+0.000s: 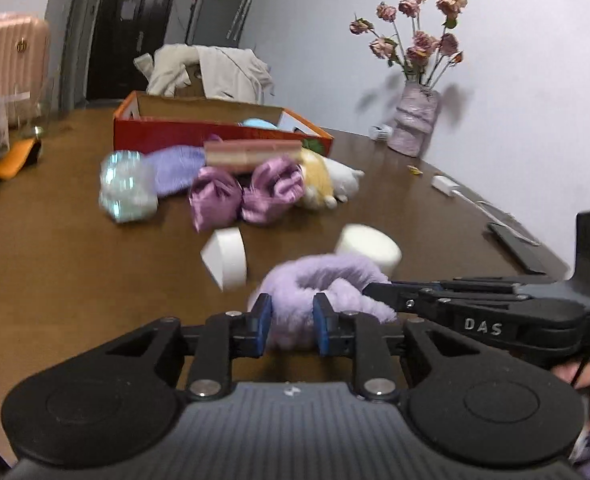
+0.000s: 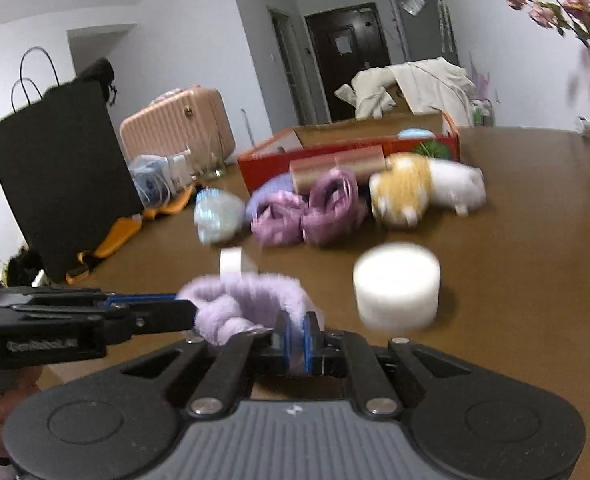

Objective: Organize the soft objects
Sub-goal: 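Close the left gripper on the lavender headband while the right gripper pinches it too, then carry the lavender headband with both grippers and lower it into the box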

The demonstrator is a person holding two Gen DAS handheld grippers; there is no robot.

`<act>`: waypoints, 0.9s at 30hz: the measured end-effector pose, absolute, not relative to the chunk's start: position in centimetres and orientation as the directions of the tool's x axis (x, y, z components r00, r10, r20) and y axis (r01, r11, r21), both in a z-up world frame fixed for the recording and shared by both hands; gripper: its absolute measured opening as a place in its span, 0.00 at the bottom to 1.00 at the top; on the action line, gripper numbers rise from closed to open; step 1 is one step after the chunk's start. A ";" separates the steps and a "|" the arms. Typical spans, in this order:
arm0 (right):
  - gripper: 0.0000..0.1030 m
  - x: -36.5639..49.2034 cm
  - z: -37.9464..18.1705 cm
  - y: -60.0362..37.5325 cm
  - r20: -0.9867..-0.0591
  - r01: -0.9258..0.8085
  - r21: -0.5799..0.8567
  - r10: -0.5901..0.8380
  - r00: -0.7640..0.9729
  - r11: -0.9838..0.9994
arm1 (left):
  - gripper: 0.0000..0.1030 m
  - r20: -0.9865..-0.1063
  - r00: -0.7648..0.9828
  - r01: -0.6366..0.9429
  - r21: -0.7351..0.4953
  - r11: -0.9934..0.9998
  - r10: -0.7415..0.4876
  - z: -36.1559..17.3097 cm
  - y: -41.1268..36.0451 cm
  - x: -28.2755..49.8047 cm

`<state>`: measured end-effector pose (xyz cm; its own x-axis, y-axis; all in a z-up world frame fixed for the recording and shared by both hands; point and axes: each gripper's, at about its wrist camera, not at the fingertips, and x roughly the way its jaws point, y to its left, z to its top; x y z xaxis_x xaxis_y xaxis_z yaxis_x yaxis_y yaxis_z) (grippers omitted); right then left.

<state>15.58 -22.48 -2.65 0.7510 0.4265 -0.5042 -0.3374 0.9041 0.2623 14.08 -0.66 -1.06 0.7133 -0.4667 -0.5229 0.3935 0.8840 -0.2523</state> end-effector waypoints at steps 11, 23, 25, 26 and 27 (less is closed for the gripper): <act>0.17 11.1 -3.4 -22.4 -0.545 -0.326 0.182 0.371 0.752 0.928 | 0.48 -0.555 0.733 0.302 -0.252 0.919 -0.393 -1.2 -1.8 14.6; 0.33 13.6 -3.3 -23.2 -0.508 -0.258 0.342 0.408 0.759 0.904 | 0.49 -0.566 0.739 0.304 -0.203 0.931 -0.365 -2.7 -1.9 12.8; 0.27 13.2 -3.7 -22.5 -0.512 -0.266 0.300 0.390 0.765 0.916 | 0.52 -0.556 0.736 0.309 -0.231 0.922 -0.386 -2.3 -1.4 12.6; 0.25 13.0 -3.9 -22.4 -0.513 -0.270 0.287 0.385 0.767 0.919 | 0.52 -0.543 0.735 0.324 -0.244 0.914 -0.406 -2.1 -1.2 12.3; 0.25 12.9 -4.0 -22.3 -0.516 -0.269 0.284 0.383 0.766 0.920 | 0.52 -0.537 0.732 0.338 -0.249 0.908 -0.420 -2.0 -1.2 12.1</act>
<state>12.95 -22.35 -3.97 0.7661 0.3833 -0.5158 -0.2693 0.9203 0.2838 12.11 -1.20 -2.04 0.7318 -0.4195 -0.5370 0.3380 0.9077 -0.2485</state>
